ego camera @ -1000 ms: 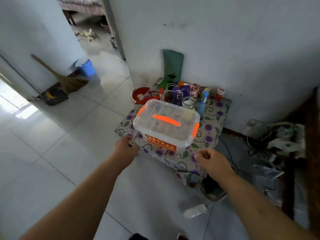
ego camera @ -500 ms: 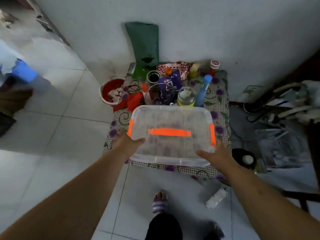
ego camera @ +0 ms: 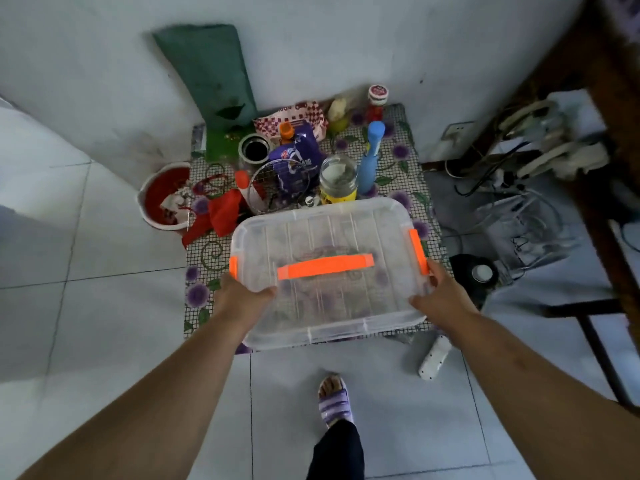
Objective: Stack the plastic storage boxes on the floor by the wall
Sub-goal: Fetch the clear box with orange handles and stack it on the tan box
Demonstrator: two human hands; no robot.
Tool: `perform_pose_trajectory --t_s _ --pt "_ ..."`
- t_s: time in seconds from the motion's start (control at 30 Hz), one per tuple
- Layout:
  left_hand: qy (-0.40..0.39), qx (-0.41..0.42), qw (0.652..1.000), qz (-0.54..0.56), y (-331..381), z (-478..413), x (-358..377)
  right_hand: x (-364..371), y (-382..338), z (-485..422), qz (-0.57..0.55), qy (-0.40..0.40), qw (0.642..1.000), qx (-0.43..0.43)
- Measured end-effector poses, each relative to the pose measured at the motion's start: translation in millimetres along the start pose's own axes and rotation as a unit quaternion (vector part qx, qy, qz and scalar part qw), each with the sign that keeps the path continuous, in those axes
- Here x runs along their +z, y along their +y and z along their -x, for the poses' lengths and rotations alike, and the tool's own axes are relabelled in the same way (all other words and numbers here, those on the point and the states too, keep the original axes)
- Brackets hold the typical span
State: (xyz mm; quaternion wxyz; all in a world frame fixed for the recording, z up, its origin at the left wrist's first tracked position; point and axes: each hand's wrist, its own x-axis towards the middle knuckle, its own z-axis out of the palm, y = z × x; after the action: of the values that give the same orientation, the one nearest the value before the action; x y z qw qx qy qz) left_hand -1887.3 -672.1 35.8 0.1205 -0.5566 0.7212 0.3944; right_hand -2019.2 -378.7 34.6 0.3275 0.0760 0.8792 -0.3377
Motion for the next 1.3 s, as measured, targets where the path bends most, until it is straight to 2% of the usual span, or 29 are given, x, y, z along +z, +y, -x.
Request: perform_pose_trajectory --t_s 0.23,0.37,0.53,0.7,0.93,1.13,1.3 --pt "0.0 0.047 0.999 -0.013 25.2 47.4 5.0 -44.5 28.4 47.7 -0.045 0.028 0.999 0.001" --pt "-0.016 0.095 0.995 -0.012 45.9 105.9 24.9 -84.6 65.2 95.4 -0.079 0.062 0.995 0.015" --pt "-0.015 0.145 0.989 -0.028 61.2 184.7 64.0 -132.4 129.5 159.4 -0.136 0.093 0.986 0.02" --pt "-0.004 0.212 0.974 -0.085 61.5 298.7 119.9 -183.8 228.8 242.1 -0.16 0.177 0.971 0.023" --pt "-0.05 0.285 0.947 -0.137 31.0 453.1 223.3 -240.3 385.2 358.8 -0.274 0.248 0.923 0.104" --pt "-0.091 0.317 0.925 -0.189 4.9 563.4 313.2 -265.6 506.1 440.5 -0.36 0.31 0.864 0.167" --pt "-0.134 0.387 0.877 -0.25 -15.9 647.2 385.5 -279.9 594.9 501.2 -0.361 0.372 0.823 0.232"
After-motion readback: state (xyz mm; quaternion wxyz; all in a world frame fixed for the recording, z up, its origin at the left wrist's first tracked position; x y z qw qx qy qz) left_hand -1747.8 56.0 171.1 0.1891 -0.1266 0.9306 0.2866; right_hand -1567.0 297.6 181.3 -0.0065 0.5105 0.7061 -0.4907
